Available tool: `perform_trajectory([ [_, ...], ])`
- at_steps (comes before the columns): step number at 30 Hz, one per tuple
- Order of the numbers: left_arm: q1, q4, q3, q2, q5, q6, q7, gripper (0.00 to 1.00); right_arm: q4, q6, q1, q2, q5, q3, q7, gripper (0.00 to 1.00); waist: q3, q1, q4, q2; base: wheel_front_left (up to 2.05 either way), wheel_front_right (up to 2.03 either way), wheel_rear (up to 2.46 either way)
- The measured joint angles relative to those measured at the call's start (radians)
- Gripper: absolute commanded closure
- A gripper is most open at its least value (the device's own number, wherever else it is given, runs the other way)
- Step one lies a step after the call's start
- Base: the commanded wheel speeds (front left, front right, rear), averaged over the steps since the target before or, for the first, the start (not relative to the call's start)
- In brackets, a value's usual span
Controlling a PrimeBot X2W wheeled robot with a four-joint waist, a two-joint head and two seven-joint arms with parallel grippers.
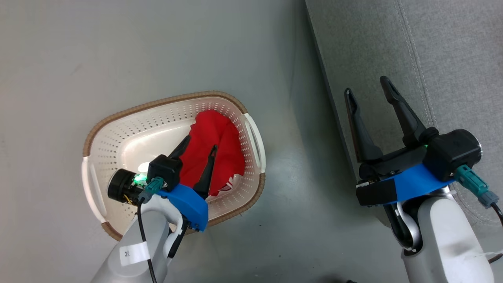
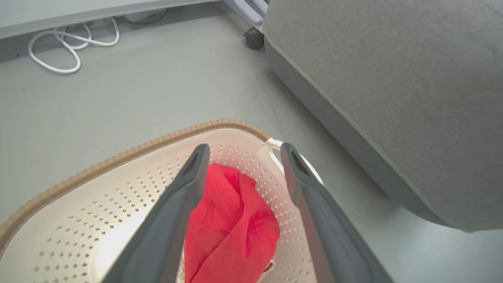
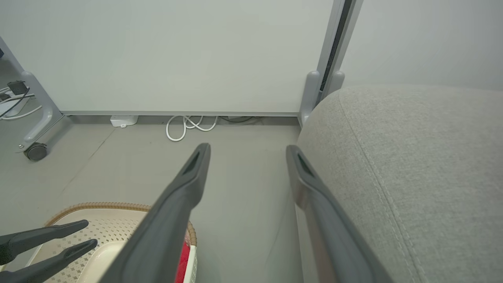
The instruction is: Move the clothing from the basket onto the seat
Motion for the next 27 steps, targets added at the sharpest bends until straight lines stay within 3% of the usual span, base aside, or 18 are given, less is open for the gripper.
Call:
perform_trajectory([
  [8, -0.051, 0.128, -0.105, 0.031, -0.032, 0.000, 0.000, 0.00, -0.027, 0.000, 0.001, 0.000, 0.009, 0.047, -0.013, 0.00, 0.083, -0.0001, -0.056, 0.0000, 0.00, 0.00, 0.00],
  [18, -0.185, 0.284, -0.152, 0.065, -0.051, 0.000, 0.000, 0.00, -0.046, 0.000, -0.028, 0.000, 0.045, 0.092, -0.045, 0.00, 0.203, -0.0001, -0.091, 0.0000, 0.00, 0.00, 0.00],
  [27, -0.266, 0.381, -0.206, 0.062, -0.053, 0.000, 0.000, 0.00, -0.029, 0.000, -0.047, 0.000, 0.079, 0.123, -0.081, 0.00, 0.278, -0.0002, -0.116, 0.0000, 0.00, 0.00, 0.00],
])
